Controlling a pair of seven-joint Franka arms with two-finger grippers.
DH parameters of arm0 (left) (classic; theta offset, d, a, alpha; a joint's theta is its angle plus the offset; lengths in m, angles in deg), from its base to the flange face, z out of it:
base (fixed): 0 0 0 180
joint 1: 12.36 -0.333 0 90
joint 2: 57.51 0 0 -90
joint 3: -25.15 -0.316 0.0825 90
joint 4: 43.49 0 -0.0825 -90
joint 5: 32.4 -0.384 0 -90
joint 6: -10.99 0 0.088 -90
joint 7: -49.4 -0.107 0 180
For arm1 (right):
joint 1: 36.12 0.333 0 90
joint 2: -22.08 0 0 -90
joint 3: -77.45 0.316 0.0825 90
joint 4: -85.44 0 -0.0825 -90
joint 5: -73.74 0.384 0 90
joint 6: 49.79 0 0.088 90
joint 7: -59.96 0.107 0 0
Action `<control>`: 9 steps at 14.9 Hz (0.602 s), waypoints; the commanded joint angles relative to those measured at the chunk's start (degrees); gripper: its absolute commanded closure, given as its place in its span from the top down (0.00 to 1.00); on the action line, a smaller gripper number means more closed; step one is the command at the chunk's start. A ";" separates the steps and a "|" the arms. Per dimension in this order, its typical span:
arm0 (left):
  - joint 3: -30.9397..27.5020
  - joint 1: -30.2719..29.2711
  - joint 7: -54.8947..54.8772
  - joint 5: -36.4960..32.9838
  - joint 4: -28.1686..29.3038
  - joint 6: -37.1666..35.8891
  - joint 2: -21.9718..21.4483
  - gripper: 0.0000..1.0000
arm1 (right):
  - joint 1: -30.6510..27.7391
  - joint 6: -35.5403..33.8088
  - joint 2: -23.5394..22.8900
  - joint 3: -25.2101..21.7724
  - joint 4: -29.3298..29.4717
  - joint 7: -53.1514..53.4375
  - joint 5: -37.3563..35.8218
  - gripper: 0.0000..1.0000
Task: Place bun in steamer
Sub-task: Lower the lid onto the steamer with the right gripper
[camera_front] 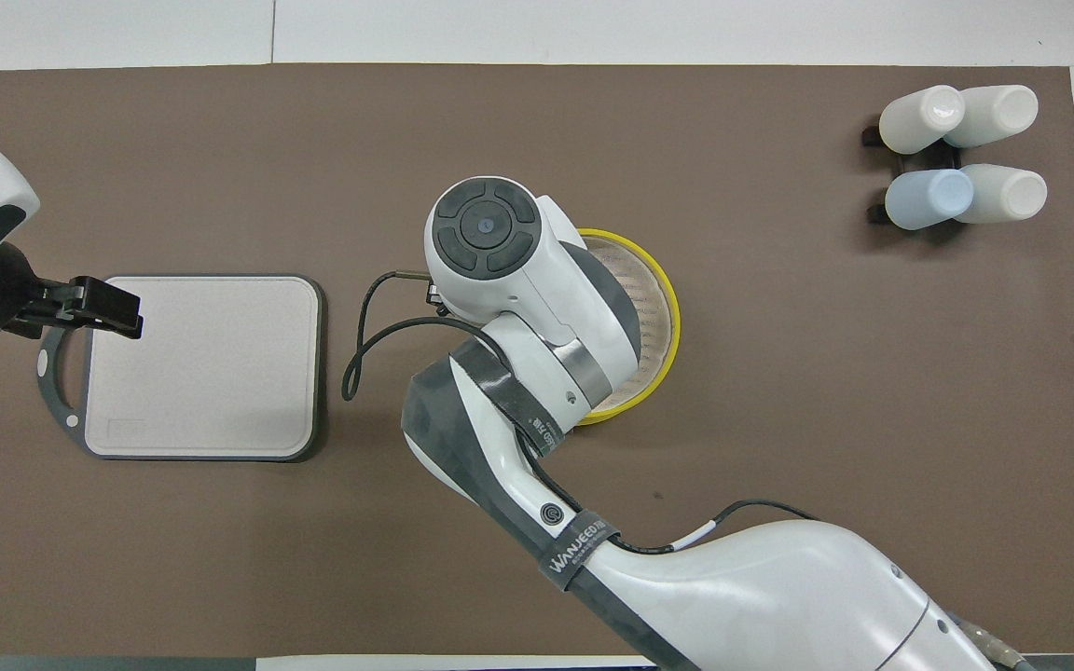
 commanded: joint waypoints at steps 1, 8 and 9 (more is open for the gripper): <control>0.25 -0.33 -0.68 -1.05 1.88 1.45 -1.39 1.00 | 0.09 3.15 1.02 0.34 -3.25 0.80 -0.89 0.00; 0.34 -0.24 -0.50 -0.88 0.83 1.44 -0.95 1.00 | 0.62 4.04 1.02 0.26 -4.04 1.06 -0.98 0.00; 0.42 -0.15 -0.50 -0.88 0.57 1.36 -0.86 1.00 | 0.97 3.95 1.02 0.26 -3.95 1.15 -0.98 0.00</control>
